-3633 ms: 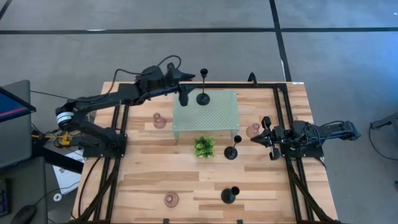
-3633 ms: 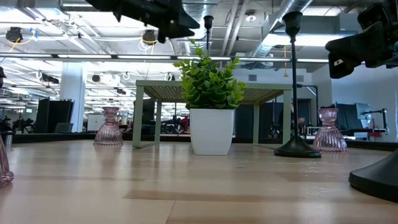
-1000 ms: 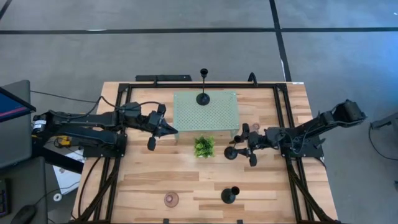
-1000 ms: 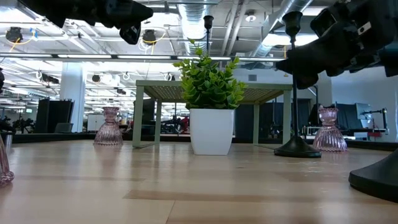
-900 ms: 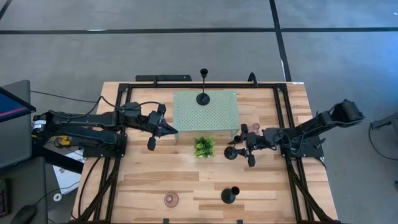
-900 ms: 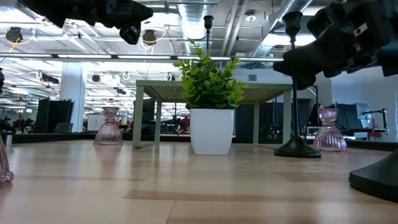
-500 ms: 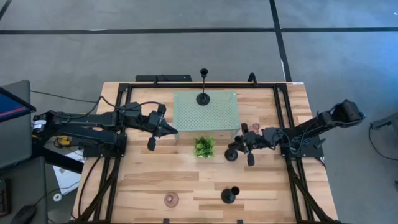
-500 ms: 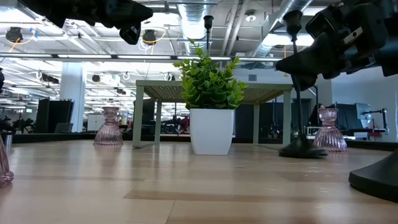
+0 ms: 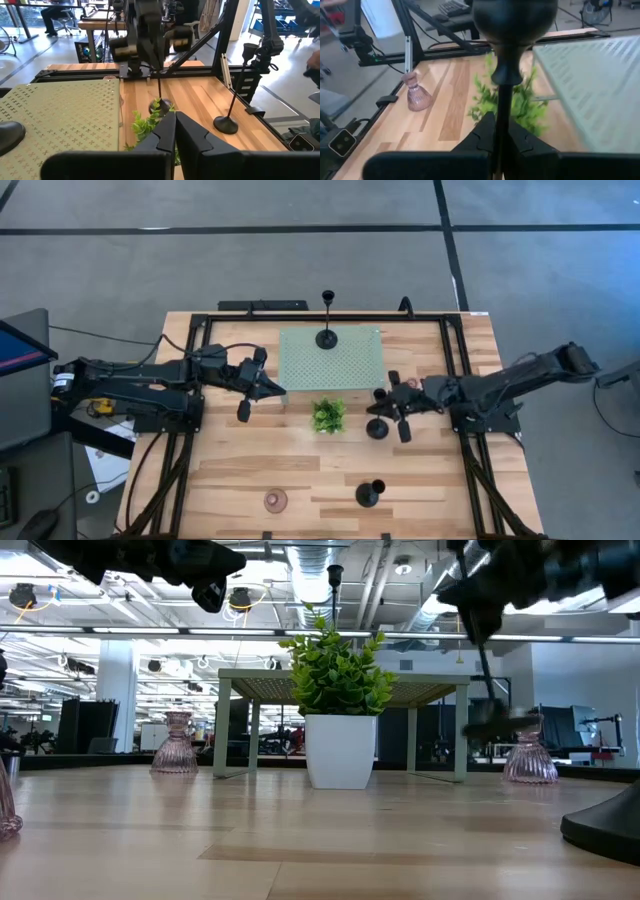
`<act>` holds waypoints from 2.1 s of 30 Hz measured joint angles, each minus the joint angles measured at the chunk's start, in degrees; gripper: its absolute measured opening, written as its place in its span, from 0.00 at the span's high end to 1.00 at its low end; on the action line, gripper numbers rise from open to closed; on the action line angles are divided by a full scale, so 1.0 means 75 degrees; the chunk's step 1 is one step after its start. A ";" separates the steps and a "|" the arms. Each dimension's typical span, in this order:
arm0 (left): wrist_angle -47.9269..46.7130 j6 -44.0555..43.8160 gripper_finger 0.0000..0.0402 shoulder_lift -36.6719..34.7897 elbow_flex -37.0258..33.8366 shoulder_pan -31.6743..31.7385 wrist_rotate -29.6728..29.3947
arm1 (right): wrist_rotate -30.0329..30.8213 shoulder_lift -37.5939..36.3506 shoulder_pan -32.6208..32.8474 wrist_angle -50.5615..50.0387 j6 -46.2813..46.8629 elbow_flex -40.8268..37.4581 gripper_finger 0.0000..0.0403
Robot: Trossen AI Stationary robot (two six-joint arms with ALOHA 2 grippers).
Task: Pick & Place candle stick holders
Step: Put the top black candle holder on the shelf
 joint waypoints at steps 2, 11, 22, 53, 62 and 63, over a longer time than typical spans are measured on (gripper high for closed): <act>0.0002 -0.0202 0.97 0.0000 -0.0001 0.0002 0.0001 | 0.0000 -0.0297 0.0009 -0.1050 -0.0138 0.0662 1.00; -0.0010 -0.0304 0.97 0.0000 -0.0001 -0.0001 0.0000 | -0.0162 -0.0977 -0.0687 -0.2521 -0.2230 0.2472 1.00; -0.0009 -0.0280 0.97 0.0045 -0.0003 0.0001 0.0000 | -0.3629 -0.0054 -0.4417 -0.1193 -0.2342 0.2545 1.00; 0.0019 -0.0282 0.97 0.0220 -0.0003 -0.0001 0.0003 | -0.5624 0.3135 -0.7189 0.0979 -0.1597 0.3267 1.00; 0.0010 -0.0283 0.97 0.0297 -0.0006 -0.0001 0.0000 | -0.5604 0.3081 -0.7178 0.0898 -0.1599 0.3286 0.96; 0.0010 -0.0283 0.97 0.0320 -0.0006 -0.0001 0.0003 | -0.5604 0.3048 -0.7178 0.0889 -0.1592 0.3279 0.95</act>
